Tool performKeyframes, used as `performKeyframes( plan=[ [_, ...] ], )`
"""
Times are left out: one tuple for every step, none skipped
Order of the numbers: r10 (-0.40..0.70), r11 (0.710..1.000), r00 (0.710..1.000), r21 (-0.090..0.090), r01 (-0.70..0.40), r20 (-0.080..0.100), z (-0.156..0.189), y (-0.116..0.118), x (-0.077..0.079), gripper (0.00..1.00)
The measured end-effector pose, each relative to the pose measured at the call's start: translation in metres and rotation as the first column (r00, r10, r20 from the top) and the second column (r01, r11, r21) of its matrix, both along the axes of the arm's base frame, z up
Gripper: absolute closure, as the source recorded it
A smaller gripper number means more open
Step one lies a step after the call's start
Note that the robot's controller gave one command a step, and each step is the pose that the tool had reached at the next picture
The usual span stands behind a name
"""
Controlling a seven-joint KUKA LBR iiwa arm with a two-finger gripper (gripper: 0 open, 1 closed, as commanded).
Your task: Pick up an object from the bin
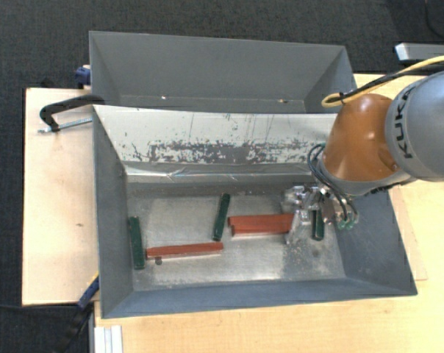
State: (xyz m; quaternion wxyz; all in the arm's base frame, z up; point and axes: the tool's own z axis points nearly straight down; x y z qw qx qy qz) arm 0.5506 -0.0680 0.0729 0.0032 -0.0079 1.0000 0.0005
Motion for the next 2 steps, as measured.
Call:
performKeyframes(
  plan=[
    [0.000,1.000,1.000,0.000,0.000,0.000,0.000,0.000,0.000,1.00],
    [-0.002,1.000,1.000,-0.003,0.002,0.002,0.161,-0.040,-0.028,1.00]
  ],
)
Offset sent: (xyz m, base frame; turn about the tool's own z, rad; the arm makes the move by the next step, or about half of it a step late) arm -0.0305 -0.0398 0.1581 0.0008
